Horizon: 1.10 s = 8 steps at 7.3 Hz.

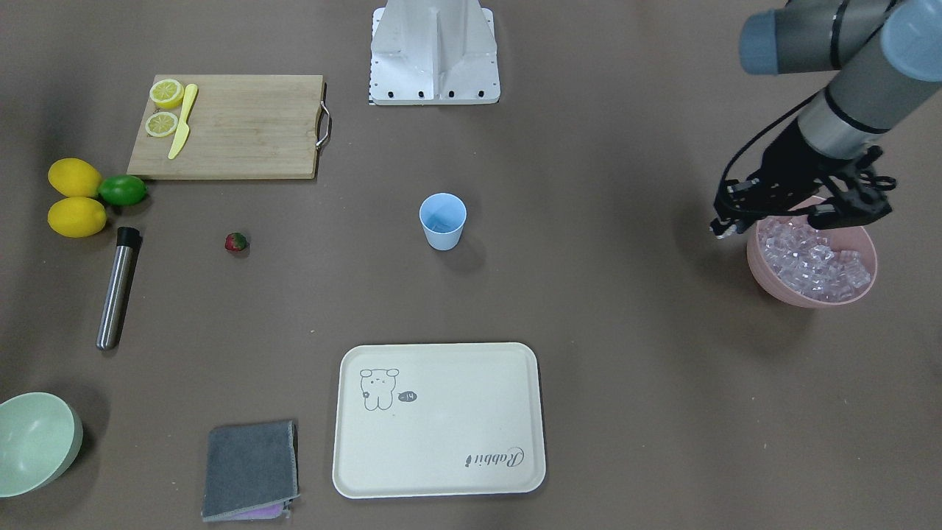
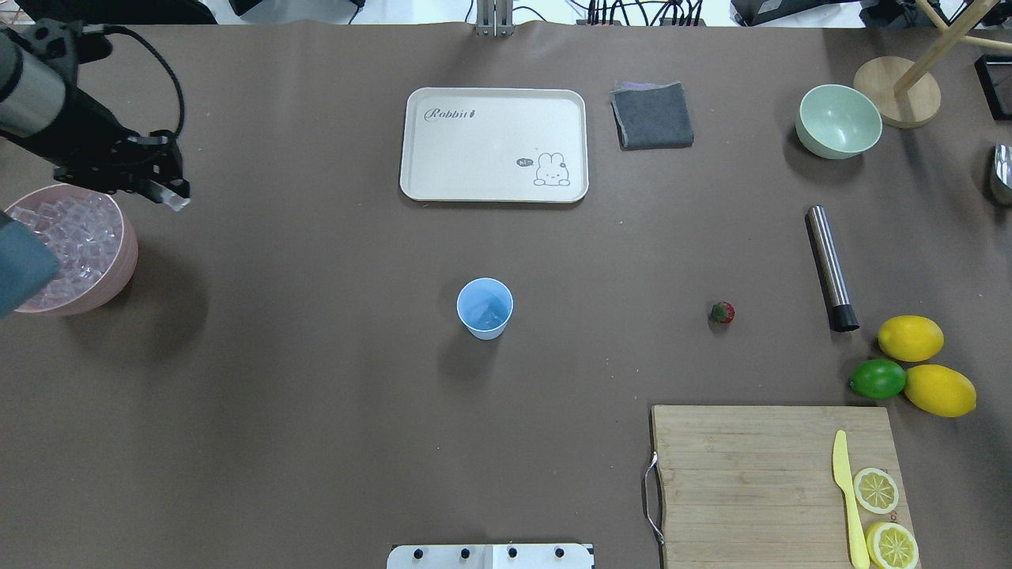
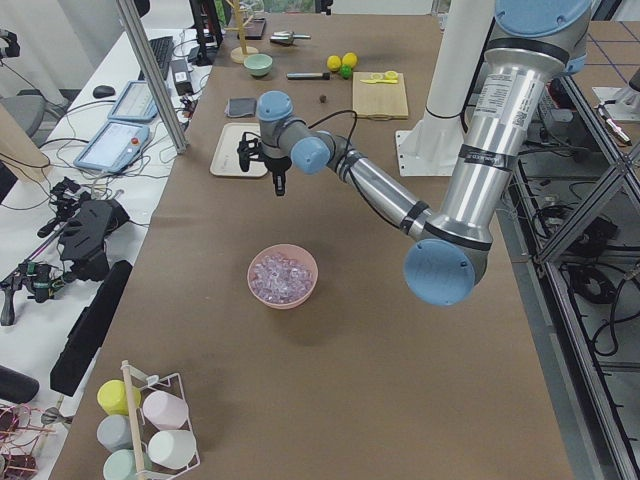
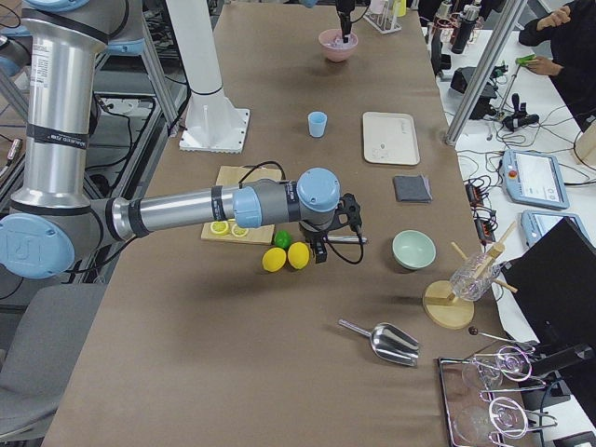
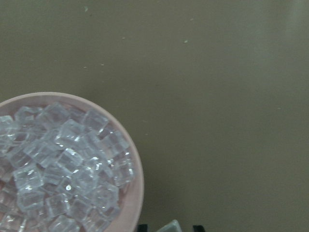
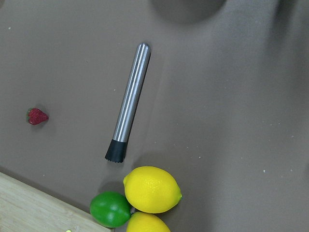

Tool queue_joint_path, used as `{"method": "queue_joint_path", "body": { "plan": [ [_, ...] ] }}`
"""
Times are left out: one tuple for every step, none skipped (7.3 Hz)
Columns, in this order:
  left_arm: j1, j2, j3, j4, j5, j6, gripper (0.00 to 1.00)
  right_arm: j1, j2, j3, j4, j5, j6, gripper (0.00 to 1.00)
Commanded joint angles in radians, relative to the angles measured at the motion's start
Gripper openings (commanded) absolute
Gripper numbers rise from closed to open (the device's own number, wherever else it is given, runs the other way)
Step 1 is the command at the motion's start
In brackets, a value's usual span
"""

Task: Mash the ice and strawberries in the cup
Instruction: 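Lift the ice cube and carry it over the blue cup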

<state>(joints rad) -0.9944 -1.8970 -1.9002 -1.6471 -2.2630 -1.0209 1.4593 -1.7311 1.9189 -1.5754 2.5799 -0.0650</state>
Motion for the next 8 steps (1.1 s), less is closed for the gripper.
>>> {"method": "queue_joint_path", "body": {
  "plan": [
    [0.161,-0.137,-0.002,0.003,0.073,-0.111,0.00,0.000,0.001,-0.001,0.000,0.000,0.001,1.00],
    [0.278,-0.202,0.015,0.004,0.170,-0.148,0.00,0.000,0.001,-0.001,0.000,0.000,-0.001,1.00],
    [0.351,-0.288,0.070,0.004,0.251,-0.166,0.00,0.000,-0.001,0.000,0.000,0.000,-0.001,1.00],
    [0.396,-0.336,0.111,0.001,0.285,-0.209,0.00,0.000,-0.001,0.000,0.000,0.000,0.001,1.00],
    [0.408,-0.403,0.175,0.000,0.298,-0.225,0.00,0.000,0.001,0.000,0.000,0.000,0.001,1.00],
    [0.419,-0.439,0.228,-0.011,0.301,-0.240,0.00,0.000,-0.001,0.000,0.000,0.000,0.001,1.00],
    [0.436,-0.439,0.233,-0.025,0.316,-0.240,0.00,0.000,-0.001,0.000,0.000,0.000,0.001,1.00],
    [0.439,-0.439,0.249,-0.046,0.316,-0.242,0.00,0.001,-0.001,0.000,0.000,-0.001,-0.001,1.00]
  ]
}}
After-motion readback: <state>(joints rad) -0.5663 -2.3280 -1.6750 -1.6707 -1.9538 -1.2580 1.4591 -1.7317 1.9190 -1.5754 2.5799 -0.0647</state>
